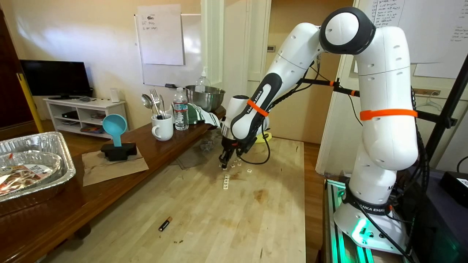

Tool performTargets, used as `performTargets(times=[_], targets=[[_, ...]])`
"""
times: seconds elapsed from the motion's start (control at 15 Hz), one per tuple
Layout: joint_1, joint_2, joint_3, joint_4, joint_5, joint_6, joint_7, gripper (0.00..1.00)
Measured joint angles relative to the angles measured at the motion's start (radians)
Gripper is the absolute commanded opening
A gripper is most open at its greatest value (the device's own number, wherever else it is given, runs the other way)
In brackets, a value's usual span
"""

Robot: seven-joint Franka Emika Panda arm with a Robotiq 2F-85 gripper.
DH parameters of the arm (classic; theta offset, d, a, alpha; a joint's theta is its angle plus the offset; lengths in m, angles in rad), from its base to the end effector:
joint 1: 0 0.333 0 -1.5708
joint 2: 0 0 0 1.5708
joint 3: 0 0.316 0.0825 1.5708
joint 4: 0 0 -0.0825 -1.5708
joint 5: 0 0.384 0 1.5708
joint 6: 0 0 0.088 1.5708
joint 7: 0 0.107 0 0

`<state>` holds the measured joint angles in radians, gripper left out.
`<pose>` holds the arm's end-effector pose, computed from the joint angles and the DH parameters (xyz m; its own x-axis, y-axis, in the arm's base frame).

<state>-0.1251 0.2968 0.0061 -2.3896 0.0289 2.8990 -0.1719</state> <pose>0.5189 -0.0637 0.2164 0.9773 0.0269 0.2102 0.0228 -0.9995 0.0218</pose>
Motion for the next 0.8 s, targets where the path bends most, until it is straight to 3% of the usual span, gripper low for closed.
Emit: performTargets(times=[0.8], targets=[[0.008, 0.060, -0.068, 0.080, -0.001, 0.025, 0.105, 0.00]])
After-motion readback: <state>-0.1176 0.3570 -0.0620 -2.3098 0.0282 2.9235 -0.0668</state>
